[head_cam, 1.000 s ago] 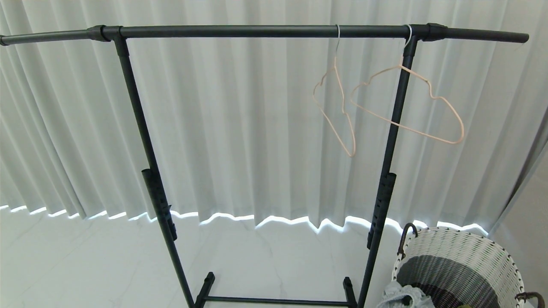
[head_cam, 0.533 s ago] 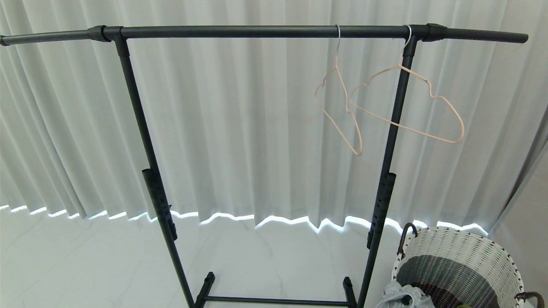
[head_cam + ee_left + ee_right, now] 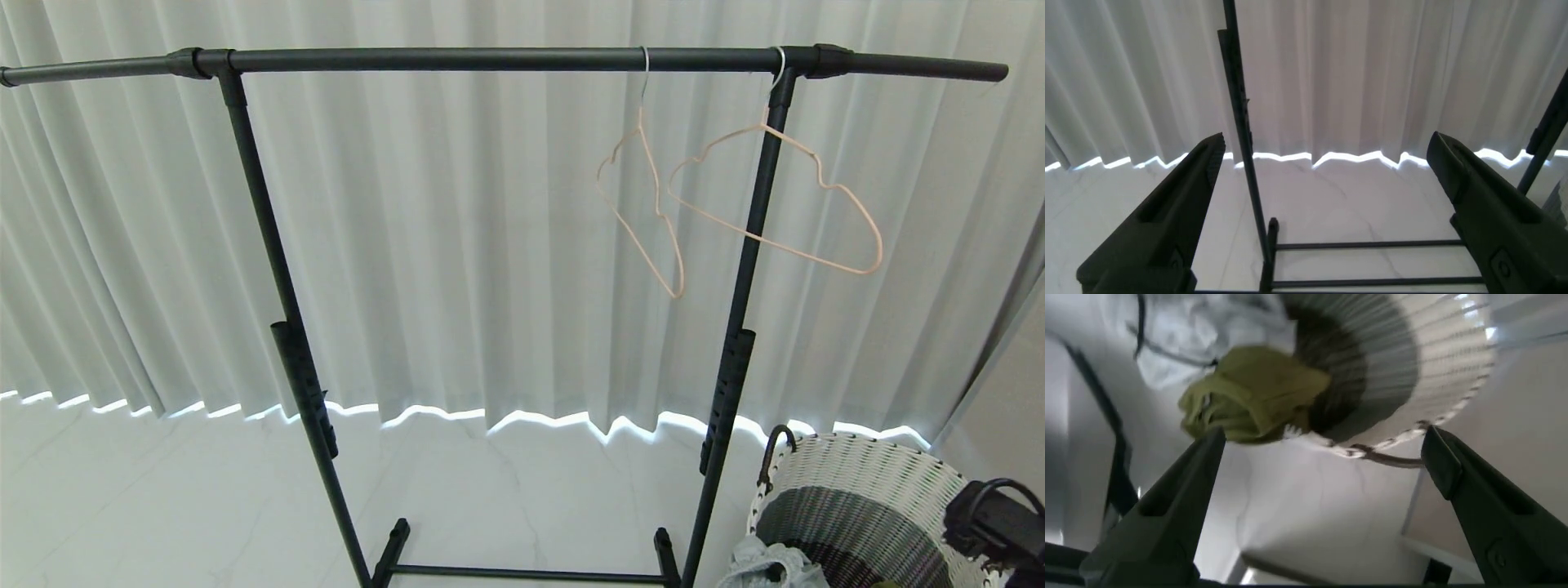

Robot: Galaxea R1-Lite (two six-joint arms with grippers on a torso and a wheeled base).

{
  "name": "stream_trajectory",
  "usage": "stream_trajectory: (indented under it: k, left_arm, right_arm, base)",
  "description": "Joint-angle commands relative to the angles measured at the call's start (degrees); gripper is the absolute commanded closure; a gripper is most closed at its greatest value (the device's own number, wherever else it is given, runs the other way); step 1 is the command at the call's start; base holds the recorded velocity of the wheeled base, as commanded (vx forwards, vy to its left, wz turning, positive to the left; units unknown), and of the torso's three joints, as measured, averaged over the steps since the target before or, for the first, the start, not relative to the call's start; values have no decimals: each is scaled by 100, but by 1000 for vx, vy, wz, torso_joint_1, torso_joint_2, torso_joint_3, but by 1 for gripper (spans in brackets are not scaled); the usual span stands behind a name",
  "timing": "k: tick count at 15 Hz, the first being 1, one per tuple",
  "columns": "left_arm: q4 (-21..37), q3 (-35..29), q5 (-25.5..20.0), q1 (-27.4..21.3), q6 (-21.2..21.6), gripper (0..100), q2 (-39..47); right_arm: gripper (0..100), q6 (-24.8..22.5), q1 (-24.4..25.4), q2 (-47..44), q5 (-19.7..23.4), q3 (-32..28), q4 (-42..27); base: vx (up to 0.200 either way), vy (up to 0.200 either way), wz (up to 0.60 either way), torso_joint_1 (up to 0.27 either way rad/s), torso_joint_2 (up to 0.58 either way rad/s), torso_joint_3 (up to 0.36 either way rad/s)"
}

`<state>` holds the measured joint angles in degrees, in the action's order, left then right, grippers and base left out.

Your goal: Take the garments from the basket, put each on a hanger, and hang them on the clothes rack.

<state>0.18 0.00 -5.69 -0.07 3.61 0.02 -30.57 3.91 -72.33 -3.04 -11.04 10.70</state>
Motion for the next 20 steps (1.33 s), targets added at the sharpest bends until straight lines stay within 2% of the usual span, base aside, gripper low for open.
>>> stream_trajectory:
  k: [1, 2, 6, 8, 16, 19, 20]
  left_arm:
    - [-1, 0, -2, -1, 0, 0, 6]
    - [-1, 0, -2, -1, 0, 0, 6]
    - [-1, 0, -2, -1, 0, 0, 6]
    - [-1, 0, -2, -1, 0, 0, -2]
    - [-1, 0, -2, 7, 17, 0, 6]
    - [-1, 0, -2, -1, 8, 0, 6]
    - [-1, 0, -2, -1, 8, 0, 6]
  right_arm:
    - [0, -256, 4, -2145, -22, 612, 1197]
    - [0, -265, 4, -2541, -22, 665, 1505]
    - [0, -256, -75, -3279, -22, 551, 1716]
    - [0, -256, -224, -3912, -22, 568, 2533]
    - [0, -247, -558, -4219, -30, 313, 2656]
    - [0, -238, -576, -4334, -22, 217, 2937]
    - [0, -230, -576, -4448, 5, 270, 3236]
  base:
    - [0, 0, 0, 0, 0, 0]
    - [0, 0, 0, 0, 0, 0]
    - [0, 0, 0, 0, 0, 0]
    - [0, 0, 0, 0, 0, 0]
    - [0, 0, 0, 0, 0, 0]
    - [0, 0, 0, 0, 0, 0]
    - [0, 0, 0, 0, 0, 0]
